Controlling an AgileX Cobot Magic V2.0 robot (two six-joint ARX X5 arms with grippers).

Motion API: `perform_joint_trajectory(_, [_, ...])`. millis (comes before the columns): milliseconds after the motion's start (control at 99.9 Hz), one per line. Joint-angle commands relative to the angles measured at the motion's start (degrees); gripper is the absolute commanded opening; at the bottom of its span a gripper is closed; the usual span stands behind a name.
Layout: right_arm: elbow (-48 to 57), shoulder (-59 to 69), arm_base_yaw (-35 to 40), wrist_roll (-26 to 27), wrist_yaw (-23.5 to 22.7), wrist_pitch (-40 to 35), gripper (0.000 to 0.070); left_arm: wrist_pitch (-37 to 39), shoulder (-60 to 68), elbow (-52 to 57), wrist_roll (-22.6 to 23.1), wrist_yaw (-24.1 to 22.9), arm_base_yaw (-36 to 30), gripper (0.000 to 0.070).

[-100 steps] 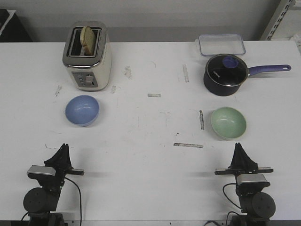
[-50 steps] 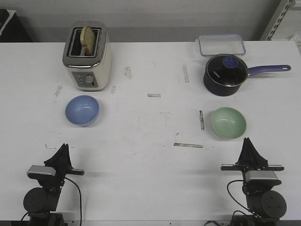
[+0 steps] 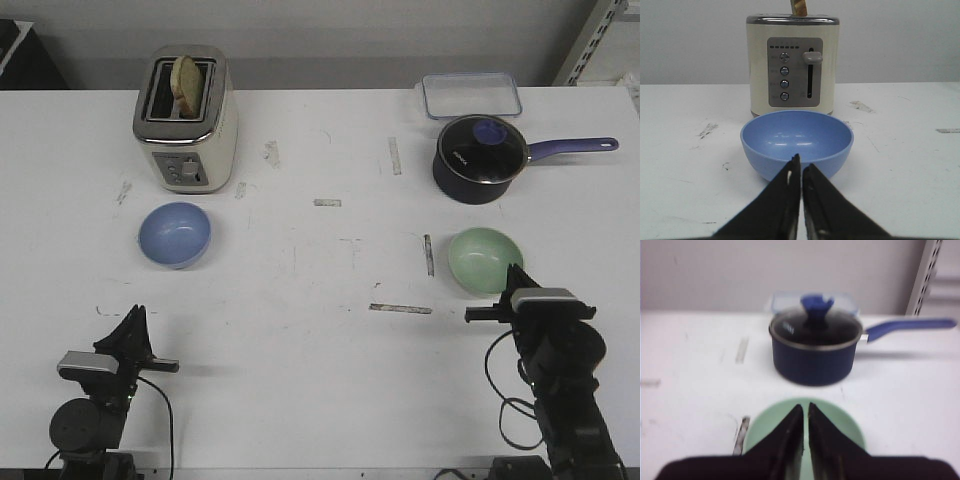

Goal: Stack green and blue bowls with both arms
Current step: 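Reach the right gripper down to the rim of the pale green bowl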

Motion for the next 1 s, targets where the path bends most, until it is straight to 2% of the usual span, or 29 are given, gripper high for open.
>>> perform_joint_trajectory(0, [2.91,3.43,0.04,-0.28,-0.2,-1.18,0.0006,0.7,-0.11,-1.25,0.28,0.13,0.09,0.0001])
perform_joint_trajectory(90, [7.06,7.52,0.04,-0.22,-0.68,-5.09,0.0006,0.7,-0.11,-1.25,0.31,0.13,0.09,0.0002])
perform_joint_trajectory(300, [21.68,18.1,-0.04,0.2,-0.61,-19.54,0.0006,0.7,-0.11,-1.25,0.28,0.13,0.09,0.0001])
perform_joint_trajectory(450, [31.04,25.7,-1.95,4.94,-0.9,-29.92,0.0006,0.7,-0.11,-1.25,0.28,0.13,0.09,0.0001])
perform_joint_trajectory(541, [35.19,29.51,-4.79,8.07,-3.85,-34.6,0.0008,0.7,-0.11,-1.25,0.28,0.13,0.09,0.0002])
perform_joint_trajectory(671, [37.42,32.85,-9.64,10.62,-12.24,-36.37,0.0025,0.7,-0.11,-1.25,0.31,0.13,0.09,0.0002])
perform_joint_trajectory(721, [37.4,33.64,-11.63,10.8,-15.32,-36.5,0.0075,0.7,-0.11,-1.25,0.28,0.13,0.09,0.0001])
perform_joint_trajectory(851, [37.4,35.1,-16.28,10.64,-18.05,-37.51,0.0313,0.7,-0.11,-1.25,0.28,0.13,0.09,0.0001])
perform_joint_trajectory(901, [37.29,35.21,-17.68,10.23,-18.03,-37.51,0.0352,0.7,-0.11,-1.25,0.31,0.13,0.09,0.0001])
perform_joint_trajectory(991, [37.24,35.71,-19.91,9.05,-18.05,-37.46,0.0359,0.7,-0.11,-1.25,0.31,0.13,0.09,0.0001])
